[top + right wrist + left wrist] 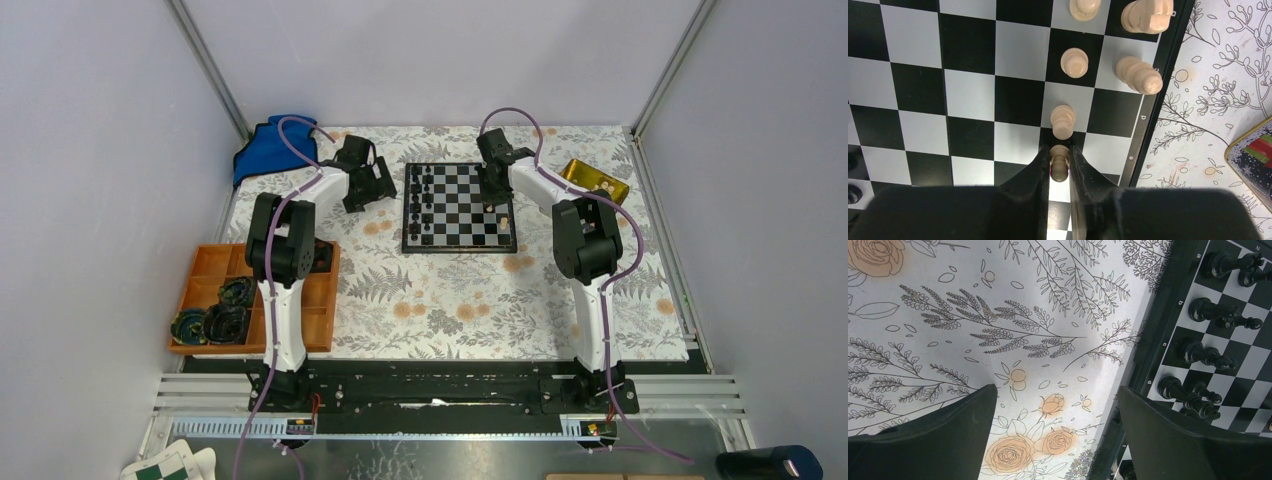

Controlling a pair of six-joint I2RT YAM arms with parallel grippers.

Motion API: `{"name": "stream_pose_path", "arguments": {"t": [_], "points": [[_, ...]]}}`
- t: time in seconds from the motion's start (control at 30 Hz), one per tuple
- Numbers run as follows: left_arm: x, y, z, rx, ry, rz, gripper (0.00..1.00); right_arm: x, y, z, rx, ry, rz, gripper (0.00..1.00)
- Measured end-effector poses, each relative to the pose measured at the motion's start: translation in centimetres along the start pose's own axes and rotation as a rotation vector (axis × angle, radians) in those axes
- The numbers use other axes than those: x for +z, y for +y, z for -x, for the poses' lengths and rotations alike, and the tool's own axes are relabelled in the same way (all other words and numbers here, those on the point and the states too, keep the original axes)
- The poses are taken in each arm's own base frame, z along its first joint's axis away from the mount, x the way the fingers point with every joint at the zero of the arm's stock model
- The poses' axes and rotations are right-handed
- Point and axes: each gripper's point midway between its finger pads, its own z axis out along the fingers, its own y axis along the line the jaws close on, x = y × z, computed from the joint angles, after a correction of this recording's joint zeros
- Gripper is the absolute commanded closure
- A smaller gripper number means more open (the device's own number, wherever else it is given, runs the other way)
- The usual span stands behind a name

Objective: Set up the chess pieces on the board
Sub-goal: Place the chess piece on the chessboard.

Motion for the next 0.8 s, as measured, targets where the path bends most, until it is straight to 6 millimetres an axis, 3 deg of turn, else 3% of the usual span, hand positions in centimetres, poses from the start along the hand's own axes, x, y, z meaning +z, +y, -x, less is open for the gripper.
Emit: {"name": "stream_pose_path", "arguments": {"t": [0.3,0.8], "points": [[0.0,0.0,0.0,0.0,0.0,0.0,0.01,0.01,-0.01,0.07,-0.007,-0.003,0.001,0.67],[0.01,0.0,-0.02,0.0,0.0,0.0,0.01,-0.49,-0.02,0.54,-0.013,-0.019,0.003,0.59]]}}
